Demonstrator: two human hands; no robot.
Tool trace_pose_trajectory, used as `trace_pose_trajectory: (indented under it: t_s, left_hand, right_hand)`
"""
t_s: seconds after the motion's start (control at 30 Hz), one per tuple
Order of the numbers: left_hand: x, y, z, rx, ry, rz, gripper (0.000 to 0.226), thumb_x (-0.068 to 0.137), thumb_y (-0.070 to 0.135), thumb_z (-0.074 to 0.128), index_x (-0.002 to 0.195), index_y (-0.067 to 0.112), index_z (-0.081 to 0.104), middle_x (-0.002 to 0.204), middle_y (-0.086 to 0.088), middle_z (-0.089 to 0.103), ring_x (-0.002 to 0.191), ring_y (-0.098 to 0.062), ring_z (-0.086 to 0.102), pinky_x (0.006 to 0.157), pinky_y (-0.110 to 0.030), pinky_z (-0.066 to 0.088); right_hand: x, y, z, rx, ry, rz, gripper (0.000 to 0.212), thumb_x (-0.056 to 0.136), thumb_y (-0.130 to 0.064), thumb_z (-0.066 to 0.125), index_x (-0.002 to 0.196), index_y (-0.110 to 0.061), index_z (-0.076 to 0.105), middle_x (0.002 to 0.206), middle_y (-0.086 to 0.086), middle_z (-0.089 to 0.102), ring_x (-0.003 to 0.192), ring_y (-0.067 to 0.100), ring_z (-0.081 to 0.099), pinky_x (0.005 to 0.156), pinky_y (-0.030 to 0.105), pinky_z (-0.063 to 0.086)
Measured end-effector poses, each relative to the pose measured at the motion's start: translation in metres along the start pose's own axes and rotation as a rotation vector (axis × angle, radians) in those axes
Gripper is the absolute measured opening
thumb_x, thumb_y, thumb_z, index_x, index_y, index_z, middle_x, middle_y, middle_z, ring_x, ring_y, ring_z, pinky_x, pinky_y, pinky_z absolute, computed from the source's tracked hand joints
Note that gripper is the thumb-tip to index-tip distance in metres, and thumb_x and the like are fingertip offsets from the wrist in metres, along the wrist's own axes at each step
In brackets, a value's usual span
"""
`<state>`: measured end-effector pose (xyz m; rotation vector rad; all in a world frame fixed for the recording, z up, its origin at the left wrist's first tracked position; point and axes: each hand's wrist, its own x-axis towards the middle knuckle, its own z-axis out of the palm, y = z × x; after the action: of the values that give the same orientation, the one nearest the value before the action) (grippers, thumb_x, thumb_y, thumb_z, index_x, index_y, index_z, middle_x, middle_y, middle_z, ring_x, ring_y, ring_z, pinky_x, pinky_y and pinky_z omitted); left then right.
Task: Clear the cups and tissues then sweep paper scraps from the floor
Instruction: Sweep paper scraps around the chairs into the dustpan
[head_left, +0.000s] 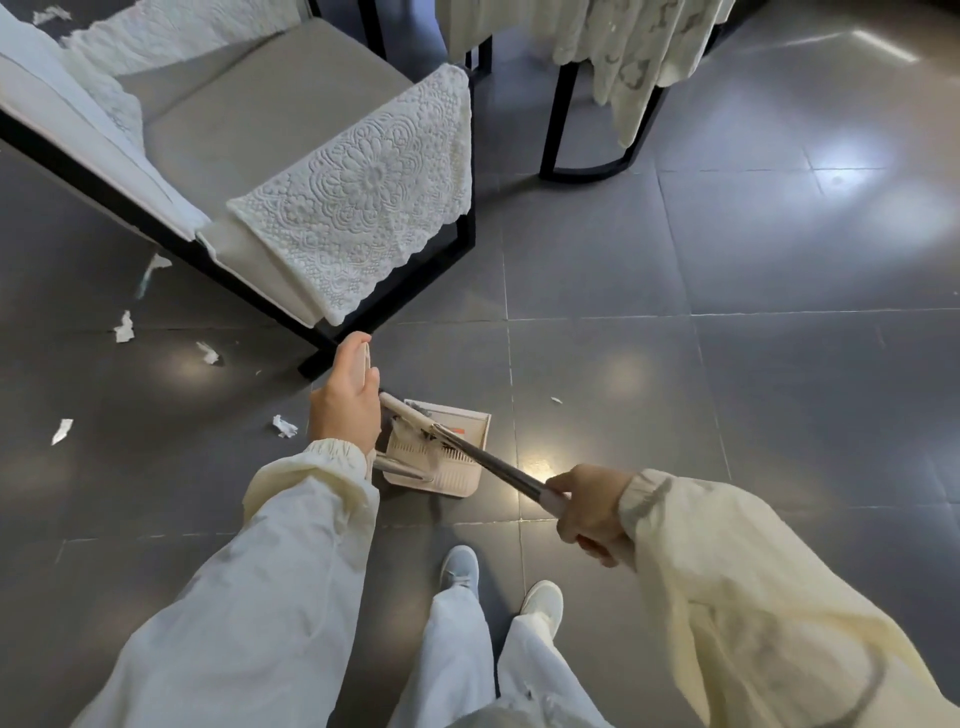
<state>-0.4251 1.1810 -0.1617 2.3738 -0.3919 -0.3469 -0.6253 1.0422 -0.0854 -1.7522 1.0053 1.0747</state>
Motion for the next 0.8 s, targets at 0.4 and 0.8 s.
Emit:
trace_pose_trajectory:
  t_s: [0.4, 0.8]
  left_hand:
    - [-0.042, 0.038, 0.022, -0.019, -0.198, 0.129, 0.037, 0.095, 0.020, 0.047, 0.113, 0.052, 0.045, 0.071, 0.018, 0.048, 0.075, -0.036, 0.057, 0.073, -0.046, 0.056]
    - [-0.047, 0.067, 0.072, 0.081, -0.387, 0.275, 0.035, 0.098, 0.025, 0.045, 0.128, 0.042, 0.044, 0.076, 0.011, 0.049, 0.066, -0.017, 0.049, 0.068, -0.033, 0.046]
  right_hand:
    - [-0.022, 0.047, 0.001, 0.092, 0.217, -0.004, 0.022, 0.091, -0.003, 0.046, 0.111, -0.009, 0.052, 0.071, 0.006, 0.051, 0.053, 0.021, 0.051, 0.039, 0.020, 0.039]
    - [0.039, 0.118, 0.000, 0.084, 0.272, 0.193, 0.034, 0.090, -0.009, 0.049, 0.123, -0.005, 0.053, 0.093, 0.009, 0.055, 0.081, 0.024, 0.056, 0.060, 0.026, 0.046]
